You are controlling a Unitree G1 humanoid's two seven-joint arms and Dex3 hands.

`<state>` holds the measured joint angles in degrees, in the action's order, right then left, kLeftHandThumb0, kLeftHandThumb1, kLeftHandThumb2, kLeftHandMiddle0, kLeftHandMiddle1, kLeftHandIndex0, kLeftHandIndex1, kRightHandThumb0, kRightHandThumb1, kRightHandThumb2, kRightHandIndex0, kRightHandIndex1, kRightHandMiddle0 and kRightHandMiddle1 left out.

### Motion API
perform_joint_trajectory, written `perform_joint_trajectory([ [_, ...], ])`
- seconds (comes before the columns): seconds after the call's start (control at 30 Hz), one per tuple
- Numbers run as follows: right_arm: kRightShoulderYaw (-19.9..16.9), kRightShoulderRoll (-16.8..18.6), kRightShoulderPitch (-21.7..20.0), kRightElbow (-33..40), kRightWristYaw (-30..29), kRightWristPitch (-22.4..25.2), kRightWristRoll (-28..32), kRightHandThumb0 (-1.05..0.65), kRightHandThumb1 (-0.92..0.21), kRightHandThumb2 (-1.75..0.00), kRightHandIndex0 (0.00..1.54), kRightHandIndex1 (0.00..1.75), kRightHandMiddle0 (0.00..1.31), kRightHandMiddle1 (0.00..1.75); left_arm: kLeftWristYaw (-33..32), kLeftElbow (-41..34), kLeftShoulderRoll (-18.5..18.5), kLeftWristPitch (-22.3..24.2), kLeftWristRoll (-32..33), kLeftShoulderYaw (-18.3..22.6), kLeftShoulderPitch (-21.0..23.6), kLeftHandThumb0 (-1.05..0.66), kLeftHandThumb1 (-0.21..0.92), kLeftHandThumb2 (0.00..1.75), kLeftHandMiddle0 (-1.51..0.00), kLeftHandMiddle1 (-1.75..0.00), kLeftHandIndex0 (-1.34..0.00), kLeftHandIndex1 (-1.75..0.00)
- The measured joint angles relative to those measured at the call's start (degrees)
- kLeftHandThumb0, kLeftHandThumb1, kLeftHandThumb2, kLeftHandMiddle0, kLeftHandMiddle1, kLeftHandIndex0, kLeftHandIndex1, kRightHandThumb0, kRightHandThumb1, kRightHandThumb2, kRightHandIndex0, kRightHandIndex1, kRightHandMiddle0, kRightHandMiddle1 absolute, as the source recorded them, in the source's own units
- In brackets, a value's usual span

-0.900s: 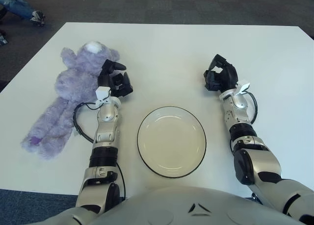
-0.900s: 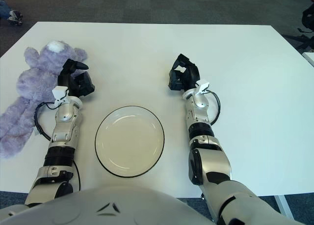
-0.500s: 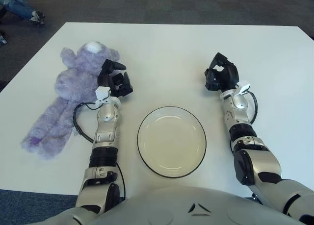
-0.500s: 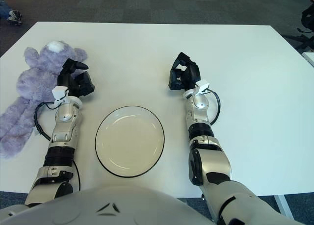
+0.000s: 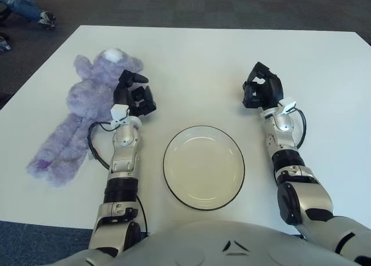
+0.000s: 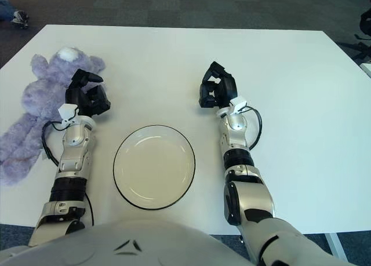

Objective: Put the doll into the plate.

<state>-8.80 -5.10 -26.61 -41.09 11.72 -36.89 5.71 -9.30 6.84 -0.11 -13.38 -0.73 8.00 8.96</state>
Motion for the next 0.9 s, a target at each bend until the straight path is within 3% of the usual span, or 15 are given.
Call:
perform_joint_trajectory([
  [0.57, 0.99, 0.03, 4.75, 8.34, -3.74, 4.73, -0.68, -0.48, -0.32, -1.32, 1.27, 1.75, 0.61, 1.75, 0.46, -2.80, 0.00, -0.05, 0.03, -0.66, -1.62, -0.43, 0.47, 1.13, -1.13, -1.75, -0.49, -1.75],
  [0.9, 1.69, -0.09, 5.42, 9.48, -3.82, 5.94, -0.65, -0.48, -0.32, -1.31, 1.26, 1.75, 0.61, 1.75, 0.97, -4.47, -0.13, -0.05, 0.30, -0.97, -2.62, -0.43, 0.46, 1.14, -1.13, -1.75, -0.49, -1.75],
])
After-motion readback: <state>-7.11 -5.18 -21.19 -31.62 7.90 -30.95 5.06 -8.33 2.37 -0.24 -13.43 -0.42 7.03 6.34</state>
